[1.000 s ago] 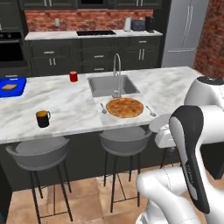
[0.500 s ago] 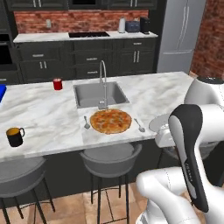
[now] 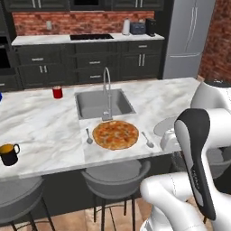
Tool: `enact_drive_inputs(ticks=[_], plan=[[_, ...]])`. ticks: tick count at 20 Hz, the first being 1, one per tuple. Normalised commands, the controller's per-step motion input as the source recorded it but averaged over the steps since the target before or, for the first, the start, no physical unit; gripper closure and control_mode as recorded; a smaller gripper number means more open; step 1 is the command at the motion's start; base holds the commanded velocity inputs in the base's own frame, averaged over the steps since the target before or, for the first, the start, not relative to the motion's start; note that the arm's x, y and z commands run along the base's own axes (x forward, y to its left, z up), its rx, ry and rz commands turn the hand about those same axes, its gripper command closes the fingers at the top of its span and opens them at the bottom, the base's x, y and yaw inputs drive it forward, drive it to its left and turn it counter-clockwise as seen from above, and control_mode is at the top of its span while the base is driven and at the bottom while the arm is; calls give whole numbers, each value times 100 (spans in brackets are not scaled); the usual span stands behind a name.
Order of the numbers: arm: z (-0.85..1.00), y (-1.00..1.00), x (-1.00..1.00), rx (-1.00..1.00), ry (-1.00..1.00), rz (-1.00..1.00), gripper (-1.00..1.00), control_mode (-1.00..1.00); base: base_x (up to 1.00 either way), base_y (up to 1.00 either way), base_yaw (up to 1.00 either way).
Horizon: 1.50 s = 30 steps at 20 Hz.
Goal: Take the pizza cutter from the drawer on the right and place it on the dining counter for cutting.
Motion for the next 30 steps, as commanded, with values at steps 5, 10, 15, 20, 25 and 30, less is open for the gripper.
enact_drive_inputs(ticks=[5,10,15,20,25,30], plan=[[0,0,0,0,0,0,100,100,51,-37,0],[0,0,0,0,0,0,100,100,32,-67,0],[0,0,0,0,0,0,100,100,25,-72,0],[0,0,0,0,0,0,100,100,13,-61,0],[0,0,0,0,0,0,100,100,36,-9,0],[0,0,0,0,0,0,100,100,47,7,0]])
